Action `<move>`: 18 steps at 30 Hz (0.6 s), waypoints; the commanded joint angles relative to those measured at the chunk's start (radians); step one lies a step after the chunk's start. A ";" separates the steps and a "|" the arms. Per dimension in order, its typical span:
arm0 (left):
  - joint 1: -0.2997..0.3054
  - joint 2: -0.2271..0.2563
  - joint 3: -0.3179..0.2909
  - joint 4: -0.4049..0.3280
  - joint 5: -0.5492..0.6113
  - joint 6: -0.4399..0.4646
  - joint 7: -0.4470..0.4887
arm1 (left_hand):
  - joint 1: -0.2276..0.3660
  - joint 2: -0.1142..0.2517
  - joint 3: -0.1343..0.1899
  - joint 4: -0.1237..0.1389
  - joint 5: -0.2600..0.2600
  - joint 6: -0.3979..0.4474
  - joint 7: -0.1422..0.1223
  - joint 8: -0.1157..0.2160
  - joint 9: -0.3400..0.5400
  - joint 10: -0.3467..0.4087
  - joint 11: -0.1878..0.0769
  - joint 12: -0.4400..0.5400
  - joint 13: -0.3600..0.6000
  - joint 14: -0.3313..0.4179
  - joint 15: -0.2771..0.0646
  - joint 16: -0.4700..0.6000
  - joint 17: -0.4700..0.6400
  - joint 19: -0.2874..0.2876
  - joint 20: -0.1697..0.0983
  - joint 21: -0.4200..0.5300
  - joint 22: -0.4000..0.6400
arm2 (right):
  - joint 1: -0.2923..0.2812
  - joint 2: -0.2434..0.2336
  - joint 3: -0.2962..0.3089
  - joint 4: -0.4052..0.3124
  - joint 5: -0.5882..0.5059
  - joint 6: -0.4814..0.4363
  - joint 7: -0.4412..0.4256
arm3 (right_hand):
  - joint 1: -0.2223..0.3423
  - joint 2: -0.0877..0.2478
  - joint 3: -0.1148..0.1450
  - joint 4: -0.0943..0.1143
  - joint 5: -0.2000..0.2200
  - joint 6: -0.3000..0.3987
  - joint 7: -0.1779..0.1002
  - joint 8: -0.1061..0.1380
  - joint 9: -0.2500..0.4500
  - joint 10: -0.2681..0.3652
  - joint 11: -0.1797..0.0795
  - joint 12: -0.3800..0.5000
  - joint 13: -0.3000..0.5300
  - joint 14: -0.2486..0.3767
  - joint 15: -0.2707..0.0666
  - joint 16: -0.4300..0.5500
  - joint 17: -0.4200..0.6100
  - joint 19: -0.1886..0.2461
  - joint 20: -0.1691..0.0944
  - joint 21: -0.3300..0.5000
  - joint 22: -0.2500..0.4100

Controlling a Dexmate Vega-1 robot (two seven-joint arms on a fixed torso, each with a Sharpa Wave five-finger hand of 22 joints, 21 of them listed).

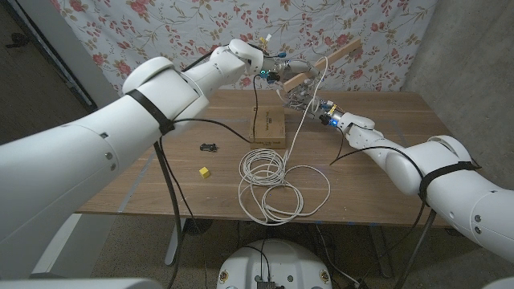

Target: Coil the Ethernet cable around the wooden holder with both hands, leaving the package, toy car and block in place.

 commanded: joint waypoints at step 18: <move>-0.021 0.005 0.025 0.005 0.003 0.035 0.082 | 0.131 0.138 0.006 -0.005 0.000 -0.005 -0.002 0.008 -0.002 0.005 -0.015 -0.001 0.000 0.230 -0.180 0.586 0.311 0.018 -0.054 0.002 -0.004 | -0.038 -0.001 0.162 -0.020 -0.058 -0.133 -0.036 | -0.360 0.011 0.286 0.117 -0.009 -0.046 0.150 -0.014 0.299 0.214 -0.008 0.783 0.968 0.261 -0.124 0.727 0.708 0.154 -0.037 0.564 0.095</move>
